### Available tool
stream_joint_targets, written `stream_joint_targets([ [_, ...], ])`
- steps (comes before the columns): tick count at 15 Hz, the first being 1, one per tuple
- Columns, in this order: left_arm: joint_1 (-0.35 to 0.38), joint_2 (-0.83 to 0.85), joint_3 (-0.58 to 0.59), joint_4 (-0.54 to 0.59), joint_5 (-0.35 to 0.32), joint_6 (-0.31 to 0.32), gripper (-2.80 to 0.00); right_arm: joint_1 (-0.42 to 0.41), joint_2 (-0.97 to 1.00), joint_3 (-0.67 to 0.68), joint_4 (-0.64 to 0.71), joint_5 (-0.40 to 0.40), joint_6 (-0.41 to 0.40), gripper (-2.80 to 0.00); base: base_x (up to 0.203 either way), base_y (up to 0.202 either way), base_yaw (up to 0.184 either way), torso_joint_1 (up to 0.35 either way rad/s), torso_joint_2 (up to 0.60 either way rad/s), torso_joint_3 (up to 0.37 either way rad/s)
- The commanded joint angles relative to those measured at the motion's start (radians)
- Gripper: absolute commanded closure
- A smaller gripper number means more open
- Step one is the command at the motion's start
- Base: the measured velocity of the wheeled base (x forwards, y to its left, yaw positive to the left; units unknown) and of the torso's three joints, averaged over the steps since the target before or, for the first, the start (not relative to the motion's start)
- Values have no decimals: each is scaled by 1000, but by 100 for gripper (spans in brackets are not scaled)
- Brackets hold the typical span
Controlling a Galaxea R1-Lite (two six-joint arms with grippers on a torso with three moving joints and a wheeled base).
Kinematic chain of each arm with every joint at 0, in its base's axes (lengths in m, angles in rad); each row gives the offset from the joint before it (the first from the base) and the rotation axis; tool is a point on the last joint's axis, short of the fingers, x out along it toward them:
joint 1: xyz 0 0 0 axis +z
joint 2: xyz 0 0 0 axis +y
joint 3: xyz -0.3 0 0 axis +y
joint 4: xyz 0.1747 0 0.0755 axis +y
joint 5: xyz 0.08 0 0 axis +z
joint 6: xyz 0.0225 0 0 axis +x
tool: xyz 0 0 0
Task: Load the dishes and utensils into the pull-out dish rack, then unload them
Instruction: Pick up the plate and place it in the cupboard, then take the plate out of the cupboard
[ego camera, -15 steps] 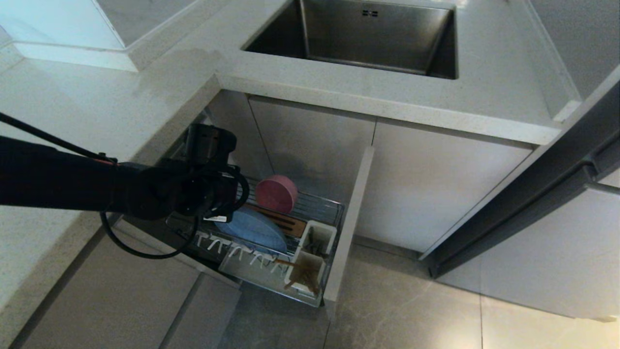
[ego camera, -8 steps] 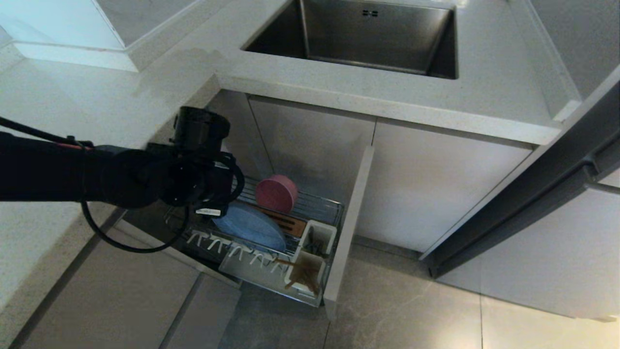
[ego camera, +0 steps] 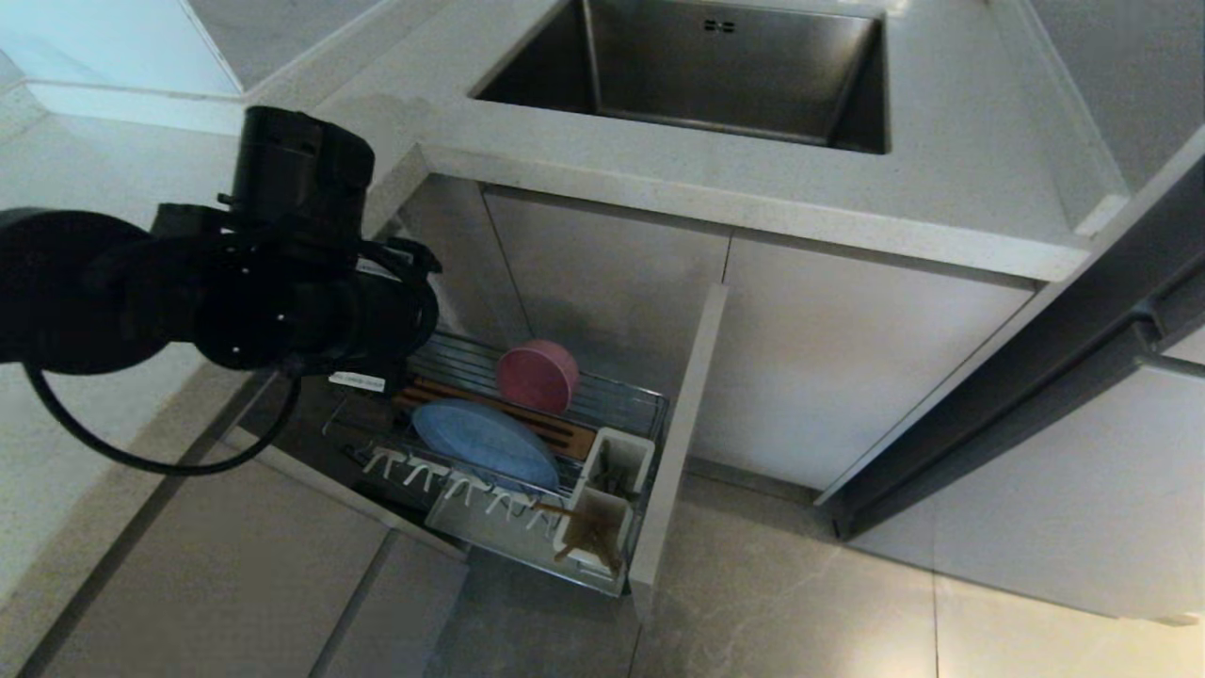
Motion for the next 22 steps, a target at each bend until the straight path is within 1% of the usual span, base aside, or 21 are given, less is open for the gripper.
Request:
stream_joint_targets([
  [1,-19,-70,-3,13,3,-7,0,0,-1,0,0,0,0,0,0,0,0,0,0,0],
  [2,-31,-90,-2,20,0,9,0,0,-1,0,0,0,0,0,0,0,0,0,0,0],
  [4,-61,-128,-3,28,-9,75,0,0,-1,0,0,0,0,0,0,0,0,0,0,0],
  [6,-99,-167,-5,29,-11,114,0,0,-1,0,0,0,0,0,0,0,0,0,0,0],
  [10,-181,-228,-12,30,-11,254,0,0,-1,0,0,0,0,0,0,0,0,0,0,0],
  [11,-203,-237,-11,34,-7,311,0,0,-1,0,0,0,0,0,0,0,0,0,0,0],
  [13,-216,-272,-7,55,13,437,0,0,-1,0,0,0,-2,0,0,0,0,0,0,0],
  [14,-216,-298,-4,63,33,498,0,0,-1,0,0,0,0,0,0,0,0,0,0,0],
  [17,-203,-390,0,66,123,711,0,0,-1,0,0,0,0,0,0,0,0,0,0,0],
  [18,-185,-421,2,66,145,752,0,0,-1,0,0,0,0,0,0,0,0,0,0,0],
  [20,-129,-512,6,67,160,886,0,0,-1,0,0,0,0,0,0,0,0,0,0,0],
  [21,-88,-559,8,67,149,959,0,0,-1,0,0,0,0,0,0,0,0,0,0,0],
  [22,-29,-606,8,66,117,1029,0,0,-1,0,0,0,0,0,0,0,0,0,0,0],
])
